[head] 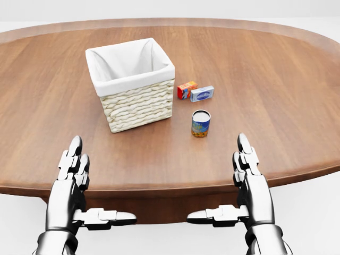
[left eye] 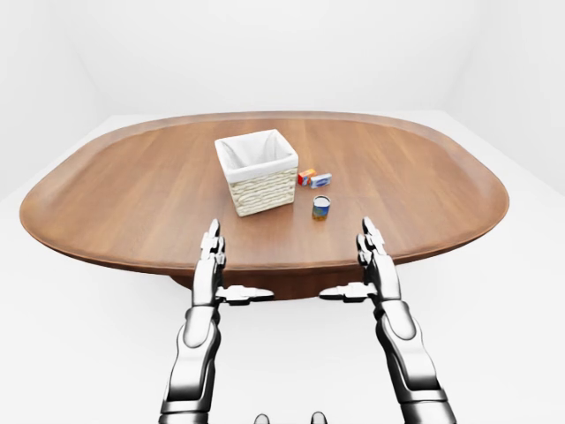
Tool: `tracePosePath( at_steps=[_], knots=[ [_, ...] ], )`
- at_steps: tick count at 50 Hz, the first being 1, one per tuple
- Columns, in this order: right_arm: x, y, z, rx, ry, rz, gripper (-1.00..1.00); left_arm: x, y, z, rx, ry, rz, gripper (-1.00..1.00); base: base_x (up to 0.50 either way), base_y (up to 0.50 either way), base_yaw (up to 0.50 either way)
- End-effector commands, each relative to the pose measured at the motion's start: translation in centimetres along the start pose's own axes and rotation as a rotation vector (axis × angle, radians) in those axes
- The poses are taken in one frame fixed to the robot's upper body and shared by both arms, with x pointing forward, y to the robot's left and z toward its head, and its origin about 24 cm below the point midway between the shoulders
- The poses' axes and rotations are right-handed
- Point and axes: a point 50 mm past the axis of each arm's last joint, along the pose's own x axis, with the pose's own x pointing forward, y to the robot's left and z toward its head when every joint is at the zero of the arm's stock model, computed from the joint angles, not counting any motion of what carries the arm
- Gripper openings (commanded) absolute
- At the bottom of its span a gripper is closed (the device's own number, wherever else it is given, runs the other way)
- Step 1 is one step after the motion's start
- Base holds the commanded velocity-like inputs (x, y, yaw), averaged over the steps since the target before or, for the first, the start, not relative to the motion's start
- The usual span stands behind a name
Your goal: Pick up the alphabet soup and put it in the basket.
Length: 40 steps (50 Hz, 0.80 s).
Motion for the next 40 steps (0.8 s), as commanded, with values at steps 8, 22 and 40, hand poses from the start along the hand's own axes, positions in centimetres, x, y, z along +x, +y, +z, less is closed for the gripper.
tracePosePath(
  at_steps=[8,22,40],
  knots=[
    [-0.1,-0.5,-0.5,-0.014,0.02,0.011,1.0,-0.2,0.7,-0.2,0.011,0.014,0.002,1.0,0.0,0.0,0.0],
    [-2.9,-1.6,15.6,0.031,-0.646,-0.038,1.0,-2.1,2.3,14.9,0.059,-0.605,0.076,1.0,0.0,0.0,0.0],
    [-7.0,-1.3,22.2,0.113,-1.026,0.003,1.0,-11.6,2.3,27.6,-0.013,-1.433,0.032,1.0,0.0,0.0,0.0]
  ],
)
